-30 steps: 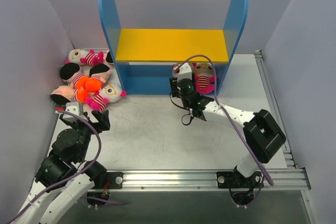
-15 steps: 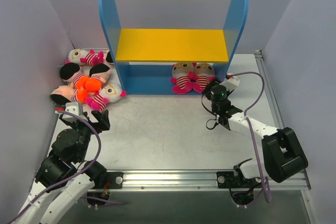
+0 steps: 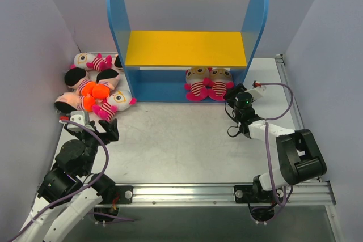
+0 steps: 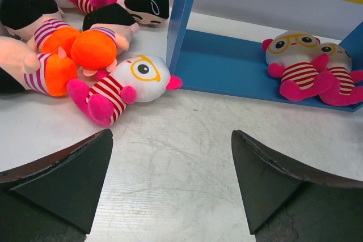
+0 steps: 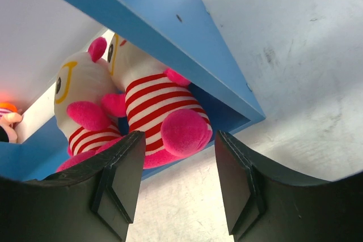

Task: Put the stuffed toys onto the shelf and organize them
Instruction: Adjust the position of the stuffed toy

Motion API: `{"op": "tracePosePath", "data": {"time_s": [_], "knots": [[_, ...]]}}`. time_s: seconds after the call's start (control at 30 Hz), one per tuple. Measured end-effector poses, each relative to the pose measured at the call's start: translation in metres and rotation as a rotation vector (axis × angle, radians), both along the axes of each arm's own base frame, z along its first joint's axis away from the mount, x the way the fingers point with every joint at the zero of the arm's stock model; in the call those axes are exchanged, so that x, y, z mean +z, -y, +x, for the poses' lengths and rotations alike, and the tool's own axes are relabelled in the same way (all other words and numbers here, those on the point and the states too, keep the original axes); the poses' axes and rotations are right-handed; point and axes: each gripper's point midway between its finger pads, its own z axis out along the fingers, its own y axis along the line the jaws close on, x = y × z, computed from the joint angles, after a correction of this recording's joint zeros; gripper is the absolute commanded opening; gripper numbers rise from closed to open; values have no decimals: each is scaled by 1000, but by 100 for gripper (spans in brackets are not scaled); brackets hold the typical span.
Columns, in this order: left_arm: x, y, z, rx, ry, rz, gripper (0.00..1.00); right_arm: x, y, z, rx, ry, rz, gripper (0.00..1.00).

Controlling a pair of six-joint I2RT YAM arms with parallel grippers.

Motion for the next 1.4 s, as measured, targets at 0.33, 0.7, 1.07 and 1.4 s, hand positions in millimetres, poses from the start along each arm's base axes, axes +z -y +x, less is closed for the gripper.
{"op": "tracePosePath", "data": {"time_s": [0.33, 0.7, 1.07, 1.4], "knots": [[0, 0, 0, 0, 0, 0, 94, -19, -11, 5, 45, -23, 38, 51], [0, 0, 0, -3, -1, -1, 94, -29, -9, 9, 44, -33, 32, 33], [0, 0, 0, -2, -1, 0, 94, -31, -8, 10, 87, -43, -58, 0], [0, 0, 0, -1, -1, 0, 94, -18, -13, 17, 156, -51, -255, 0]]}}
